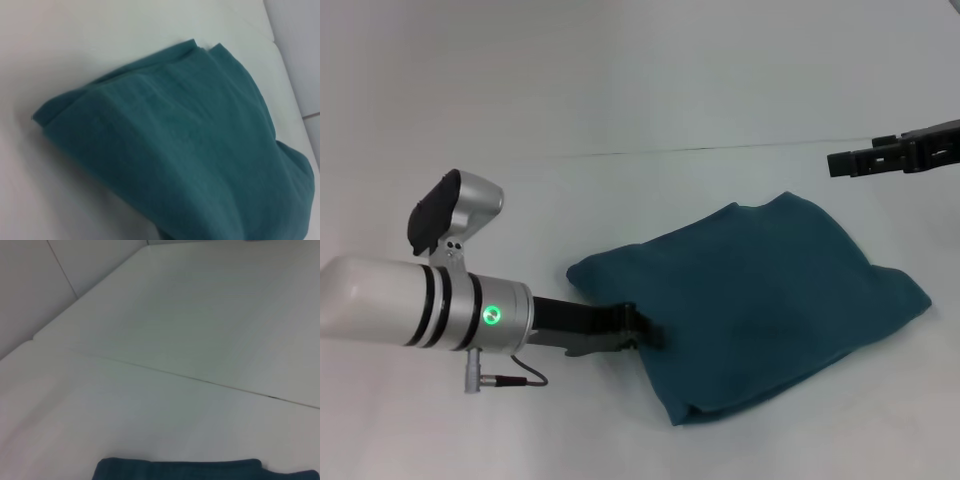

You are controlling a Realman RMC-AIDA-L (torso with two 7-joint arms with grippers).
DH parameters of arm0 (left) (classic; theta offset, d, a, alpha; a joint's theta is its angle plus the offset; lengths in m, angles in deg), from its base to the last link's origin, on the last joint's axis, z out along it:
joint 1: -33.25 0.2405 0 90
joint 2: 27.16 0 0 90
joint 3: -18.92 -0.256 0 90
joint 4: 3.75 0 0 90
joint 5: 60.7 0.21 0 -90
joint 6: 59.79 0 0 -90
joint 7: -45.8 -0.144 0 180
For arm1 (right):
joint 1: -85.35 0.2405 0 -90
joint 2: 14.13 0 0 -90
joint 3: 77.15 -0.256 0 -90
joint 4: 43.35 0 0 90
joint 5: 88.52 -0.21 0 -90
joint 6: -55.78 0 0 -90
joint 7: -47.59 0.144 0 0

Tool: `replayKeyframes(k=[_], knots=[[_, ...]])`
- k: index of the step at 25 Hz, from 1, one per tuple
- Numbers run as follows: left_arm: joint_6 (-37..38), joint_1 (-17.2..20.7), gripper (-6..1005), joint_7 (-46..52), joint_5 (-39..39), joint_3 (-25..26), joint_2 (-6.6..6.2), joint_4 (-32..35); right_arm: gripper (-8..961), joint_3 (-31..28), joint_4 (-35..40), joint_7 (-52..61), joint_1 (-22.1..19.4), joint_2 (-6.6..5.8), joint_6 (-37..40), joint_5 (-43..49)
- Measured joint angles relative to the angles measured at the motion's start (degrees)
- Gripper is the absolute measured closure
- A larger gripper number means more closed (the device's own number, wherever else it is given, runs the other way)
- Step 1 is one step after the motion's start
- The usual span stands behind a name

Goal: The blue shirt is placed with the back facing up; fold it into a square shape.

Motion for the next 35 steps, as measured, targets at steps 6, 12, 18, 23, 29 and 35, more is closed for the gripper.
replayKeyframes(k=[6, 12, 18, 23, 29, 35], knots=[[2.1, 0.1, 870, -0.7, 0.7, 0.1, -2.48, 0.8, 7, -0.2, 0.1, -0.2, 0.0, -0.01, 0.0, -0.5], [3.1, 1.1, 876, -0.5, 2.1, 2.4, -5.49, 3.5, 7, -0.2, 0.1, -0.6, -0.1, 0.34, -0.1, -0.6], [0.7, -0.2, 879, -0.5, 6.6, 5.7, -6.58, 4.3, 7, -0.1, 0.1, -1.0, 0.2, 0.97, -0.4, -0.8], [-0.4, -1.4, 880, 0.2, 11.3, 5.8, -7.09, 4.8, 7, 0.2, 0.1, -1.1, 0.4, 1.24, -0.4, -0.9], [-1.3, -1.2, 880, 1.4, 15.9, 7.8, -7.4, 6.4, 7, 0.3, 0.1, -1.2, 0.5, 1.61, -0.4, -0.9], [-1.0, -0.9, 882, 1.4, 17.8, 9.4, -8.06, 7.9, 6, 0.5, 0.0, -1.3, 0.8, 1.86, -0.5, -0.9]])
